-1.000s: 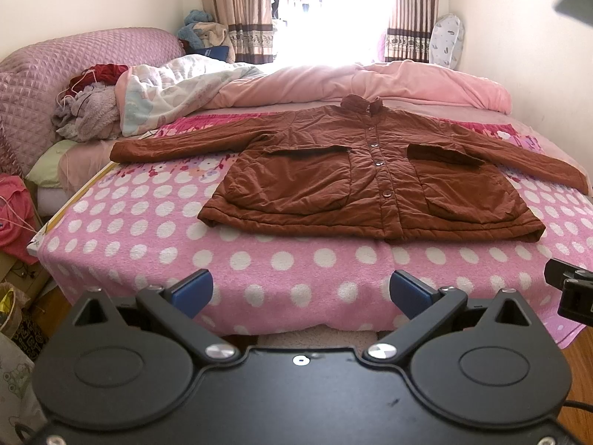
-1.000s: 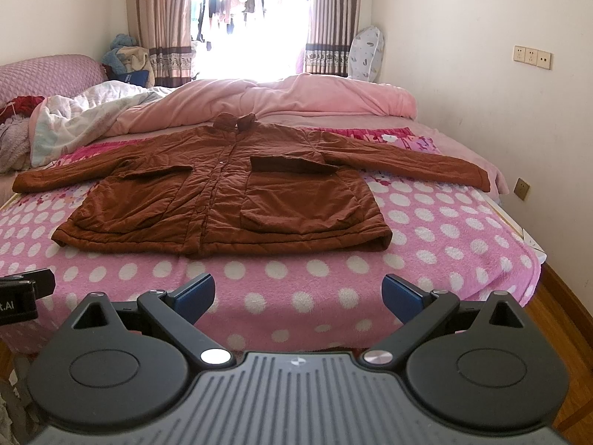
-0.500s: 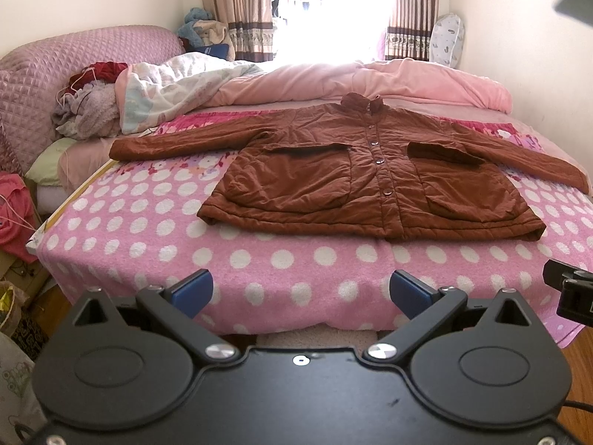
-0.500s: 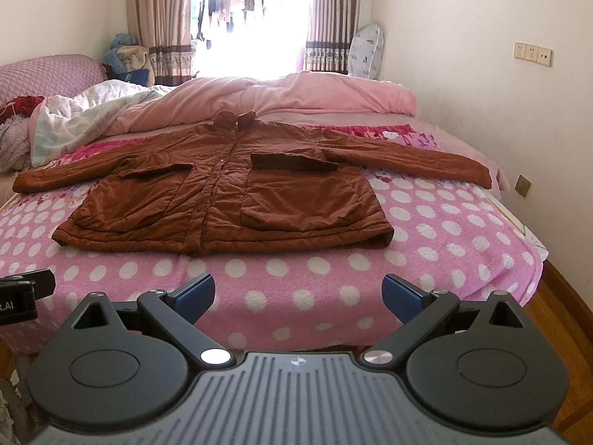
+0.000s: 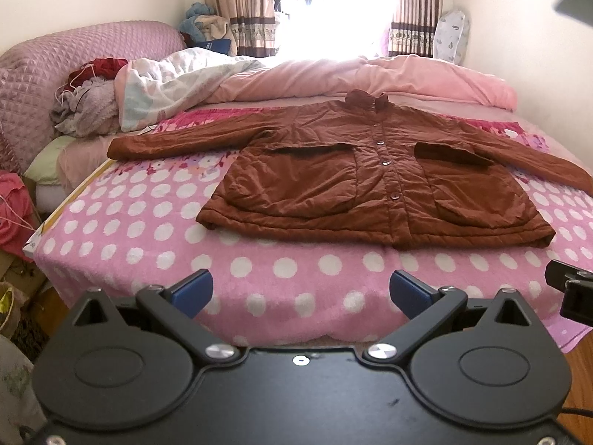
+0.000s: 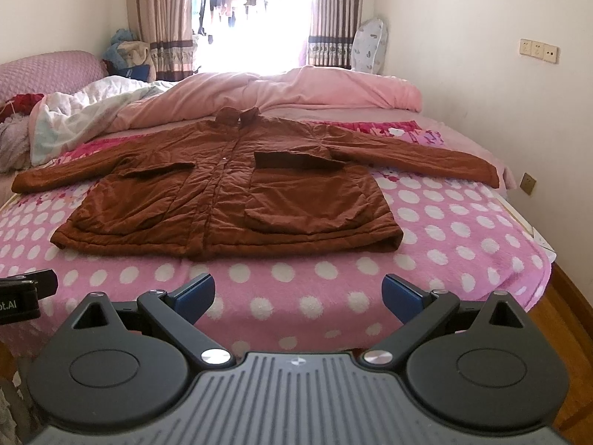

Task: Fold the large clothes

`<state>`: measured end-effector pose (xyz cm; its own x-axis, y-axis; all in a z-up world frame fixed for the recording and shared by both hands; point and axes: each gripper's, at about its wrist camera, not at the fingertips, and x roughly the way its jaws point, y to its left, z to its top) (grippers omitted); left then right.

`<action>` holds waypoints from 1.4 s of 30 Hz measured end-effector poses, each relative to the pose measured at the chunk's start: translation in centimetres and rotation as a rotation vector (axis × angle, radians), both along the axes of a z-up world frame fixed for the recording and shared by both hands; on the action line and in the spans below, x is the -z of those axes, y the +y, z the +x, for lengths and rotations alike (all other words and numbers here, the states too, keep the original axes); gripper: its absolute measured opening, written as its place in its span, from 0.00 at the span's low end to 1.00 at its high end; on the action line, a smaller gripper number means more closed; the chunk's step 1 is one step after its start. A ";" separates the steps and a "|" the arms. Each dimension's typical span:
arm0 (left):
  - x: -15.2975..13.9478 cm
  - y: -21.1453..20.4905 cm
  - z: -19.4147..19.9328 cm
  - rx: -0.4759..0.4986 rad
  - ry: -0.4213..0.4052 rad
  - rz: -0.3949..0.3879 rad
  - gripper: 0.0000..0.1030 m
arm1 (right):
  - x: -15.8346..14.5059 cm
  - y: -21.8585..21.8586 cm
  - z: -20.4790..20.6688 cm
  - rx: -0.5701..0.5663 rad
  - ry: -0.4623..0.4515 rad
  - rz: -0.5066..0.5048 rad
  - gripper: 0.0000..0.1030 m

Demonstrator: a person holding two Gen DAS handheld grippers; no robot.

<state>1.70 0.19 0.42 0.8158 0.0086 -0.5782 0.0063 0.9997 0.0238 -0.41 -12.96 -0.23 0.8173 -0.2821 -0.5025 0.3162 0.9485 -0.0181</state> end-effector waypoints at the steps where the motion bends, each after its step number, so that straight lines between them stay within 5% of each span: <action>1: -0.1 0.0 0.4 0.000 0.001 0.001 1.00 | -0.1 0.0 0.3 -0.001 0.002 0.000 1.00; 11: -1.6 2.8 6.7 -0.022 -0.012 -0.024 1.00 | -2.1 -1.2 5.2 -0.004 -0.023 -0.010 1.00; 18: -2.0 9.6 13.8 -0.054 -0.083 -0.124 1.00 | -3.4 -1.8 12.5 -0.027 -0.057 -0.057 1.00; 26: 0.0 22.6 25.7 -0.295 -0.105 -0.297 1.00 | -2.8 -3.1 22.3 -0.028 -0.071 -0.007 1.00; 31: 1.7 30.8 32.1 -0.440 -0.173 -0.435 1.00 | -1.4 -2.9 28.4 -0.023 -0.071 -0.068 1.00; 40: 5.9 40.7 42.4 -0.692 -0.205 -0.584 0.96 | 0.6 -2.8 35.3 -0.093 -0.047 -0.029 1.00; 42: 6.8 42.1 43.5 -0.744 -0.195 -0.609 0.81 | 1.1 -2.8 36.5 -0.078 -0.027 -0.042 1.00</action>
<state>45.25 42.33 -6.37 0.8047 0.3040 -0.5099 -0.5795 0.5884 -0.5638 36.12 -15.75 -1.34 0.8505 -0.2374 -0.4694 0.2423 0.9689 -0.0510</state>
